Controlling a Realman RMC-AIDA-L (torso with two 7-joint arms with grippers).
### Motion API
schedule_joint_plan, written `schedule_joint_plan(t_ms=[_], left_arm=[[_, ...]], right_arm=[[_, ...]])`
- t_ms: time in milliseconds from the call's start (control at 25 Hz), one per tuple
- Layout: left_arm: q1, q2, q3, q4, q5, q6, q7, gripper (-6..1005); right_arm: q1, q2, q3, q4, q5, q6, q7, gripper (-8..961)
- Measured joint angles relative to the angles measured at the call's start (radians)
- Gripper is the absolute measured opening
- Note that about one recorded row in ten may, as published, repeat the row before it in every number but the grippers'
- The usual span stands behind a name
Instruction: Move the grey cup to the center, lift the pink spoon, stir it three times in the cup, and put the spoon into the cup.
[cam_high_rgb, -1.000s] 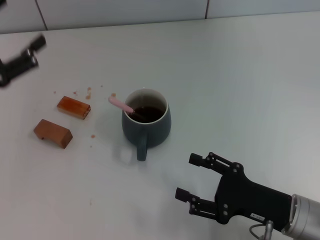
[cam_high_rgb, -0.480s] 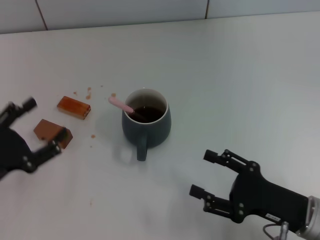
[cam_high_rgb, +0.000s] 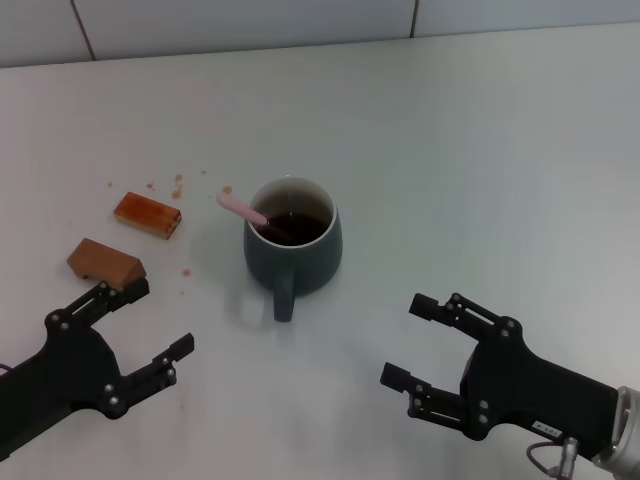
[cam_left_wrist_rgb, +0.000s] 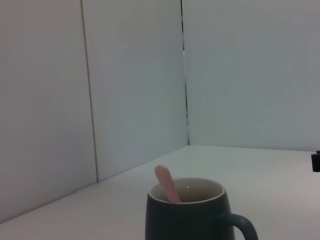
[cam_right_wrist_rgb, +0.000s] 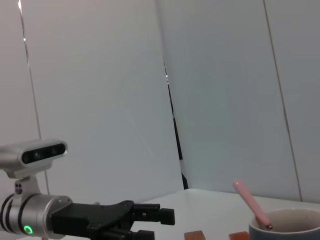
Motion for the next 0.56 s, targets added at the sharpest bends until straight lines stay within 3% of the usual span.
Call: schedule_joint_plan(t_ms=[120, 560], left_arm=[[-0.011, 0.000, 0.001, -0.001, 0.002, 0.000, -0.022, 749], [-0.034, 0.001, -0.016, 0.001, -0.001, -0.006, -0.063, 749]], right_arm=[[0.001, 0.001, 0.000, 0.000, 0.000, 0.001, 0.000, 824], [0.008, 0.001, 0.005, 0.003, -0.001, 0.011, 0.000, 824]])
